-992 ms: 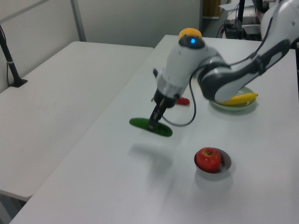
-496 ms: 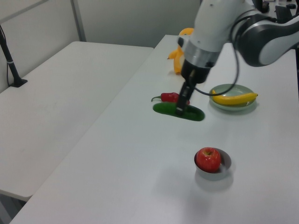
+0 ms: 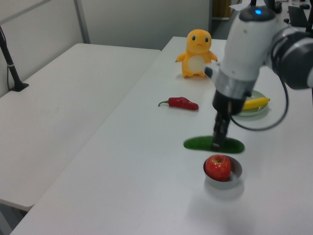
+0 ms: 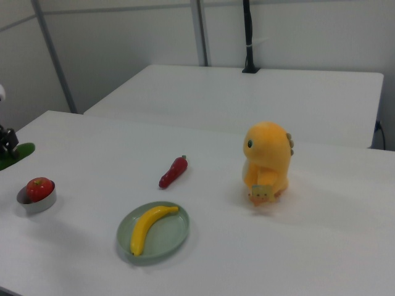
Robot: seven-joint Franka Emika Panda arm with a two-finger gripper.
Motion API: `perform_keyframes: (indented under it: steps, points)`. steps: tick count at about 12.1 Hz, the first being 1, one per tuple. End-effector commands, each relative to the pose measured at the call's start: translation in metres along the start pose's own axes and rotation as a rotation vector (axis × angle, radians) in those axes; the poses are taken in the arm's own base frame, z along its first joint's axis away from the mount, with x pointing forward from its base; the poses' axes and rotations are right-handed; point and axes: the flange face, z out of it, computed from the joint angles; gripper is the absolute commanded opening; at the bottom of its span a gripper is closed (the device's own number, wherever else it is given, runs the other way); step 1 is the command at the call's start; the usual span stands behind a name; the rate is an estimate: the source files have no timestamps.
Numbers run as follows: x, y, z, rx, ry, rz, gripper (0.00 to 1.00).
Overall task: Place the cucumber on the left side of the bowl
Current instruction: 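Lift the cucumber and carry it beside the silver bowl with the apple, then lower the cucumber onto the table next to the bowl and release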
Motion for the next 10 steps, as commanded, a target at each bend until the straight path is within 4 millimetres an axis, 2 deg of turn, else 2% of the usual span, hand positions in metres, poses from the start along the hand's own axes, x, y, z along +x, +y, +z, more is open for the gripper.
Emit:
perform_keyframes:
  steps: [1, 6, 10]
  points:
    - [-0.028, -0.016, 0.031, -0.002, -0.067, 0.0, 0.2]
    - [-0.038, -0.039, 0.05, 0.037, -0.069, -0.016, 0.2]
    - [-0.041, -0.044, 0.065, 0.042, -0.073, -0.028, 0.2]
